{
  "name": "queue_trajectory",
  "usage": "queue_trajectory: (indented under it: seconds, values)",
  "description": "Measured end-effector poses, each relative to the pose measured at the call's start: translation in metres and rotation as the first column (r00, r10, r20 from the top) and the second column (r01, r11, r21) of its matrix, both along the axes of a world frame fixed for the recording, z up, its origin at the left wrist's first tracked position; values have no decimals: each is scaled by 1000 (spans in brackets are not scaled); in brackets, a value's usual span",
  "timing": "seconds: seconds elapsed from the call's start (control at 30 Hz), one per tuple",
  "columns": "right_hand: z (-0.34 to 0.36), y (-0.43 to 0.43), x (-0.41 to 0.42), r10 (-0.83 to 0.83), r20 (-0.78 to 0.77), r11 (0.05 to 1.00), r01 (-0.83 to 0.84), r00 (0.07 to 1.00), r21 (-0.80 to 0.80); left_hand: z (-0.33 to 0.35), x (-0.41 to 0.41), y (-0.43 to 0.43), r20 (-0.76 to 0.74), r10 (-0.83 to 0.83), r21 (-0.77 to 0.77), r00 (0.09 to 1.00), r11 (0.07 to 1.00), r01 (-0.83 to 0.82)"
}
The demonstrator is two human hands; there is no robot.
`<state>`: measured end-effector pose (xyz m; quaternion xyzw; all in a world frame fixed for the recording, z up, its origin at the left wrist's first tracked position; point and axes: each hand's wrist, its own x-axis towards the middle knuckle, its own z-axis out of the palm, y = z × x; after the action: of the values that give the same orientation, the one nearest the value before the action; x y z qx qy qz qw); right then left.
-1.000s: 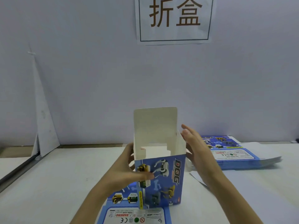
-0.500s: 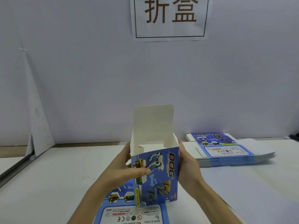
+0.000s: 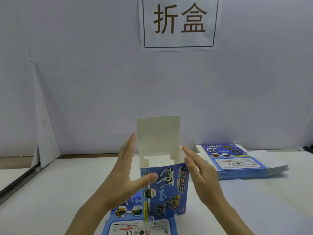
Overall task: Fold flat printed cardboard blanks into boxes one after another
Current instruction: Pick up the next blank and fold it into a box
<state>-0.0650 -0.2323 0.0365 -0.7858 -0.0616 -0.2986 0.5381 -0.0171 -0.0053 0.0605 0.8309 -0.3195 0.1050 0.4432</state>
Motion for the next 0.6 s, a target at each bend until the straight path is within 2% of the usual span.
queue_trajectory:
  seconds: [0.07,0.13,0.33,0.47,0.6]
  values:
    - [0,-2,-1,14,-3,1000,-14,1000,2,3,-1,3,214,15,74,977,997,-31]
    - [-2,-2,-2,36,-7,999,-36,999,27,2,3,5,301,9,136,954,989,-53]
    - [-6,-5,-4,82,6,995,-82,997,51,-23,-1,4,318,86,-125,944,991,-48]
    - [-7,-5,0,103,-5,987,-102,995,121,-46,-7,1,180,103,-270,978,961,-52]
    - [-14,6,3,95,-8,983,-92,995,157,-74,-27,-28,-121,-95,-469,988,883,28]
